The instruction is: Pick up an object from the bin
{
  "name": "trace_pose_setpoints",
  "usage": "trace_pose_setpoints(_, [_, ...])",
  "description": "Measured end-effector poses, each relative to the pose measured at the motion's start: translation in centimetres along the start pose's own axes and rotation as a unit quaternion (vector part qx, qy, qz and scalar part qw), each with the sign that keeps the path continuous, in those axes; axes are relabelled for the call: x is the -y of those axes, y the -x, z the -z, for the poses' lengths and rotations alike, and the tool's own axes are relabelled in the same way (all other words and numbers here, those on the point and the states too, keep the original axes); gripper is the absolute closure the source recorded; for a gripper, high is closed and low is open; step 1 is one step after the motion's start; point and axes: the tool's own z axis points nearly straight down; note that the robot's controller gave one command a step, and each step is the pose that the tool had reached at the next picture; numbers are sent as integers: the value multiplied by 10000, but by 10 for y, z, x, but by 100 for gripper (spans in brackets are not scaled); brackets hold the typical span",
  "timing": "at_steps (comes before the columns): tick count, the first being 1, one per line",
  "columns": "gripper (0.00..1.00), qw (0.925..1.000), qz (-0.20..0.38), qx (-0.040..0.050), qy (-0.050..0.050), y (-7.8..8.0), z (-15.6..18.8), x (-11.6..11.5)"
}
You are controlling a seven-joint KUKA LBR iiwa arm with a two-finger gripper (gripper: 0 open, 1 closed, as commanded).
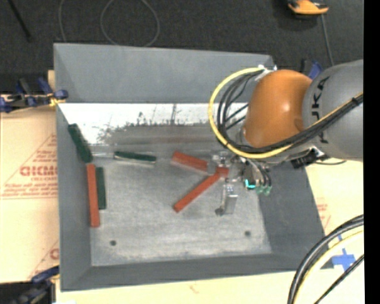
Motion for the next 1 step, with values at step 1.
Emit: trace_pose_setpoints(1, [0, 9961, 878, 47, -7, 75, -89, 4])
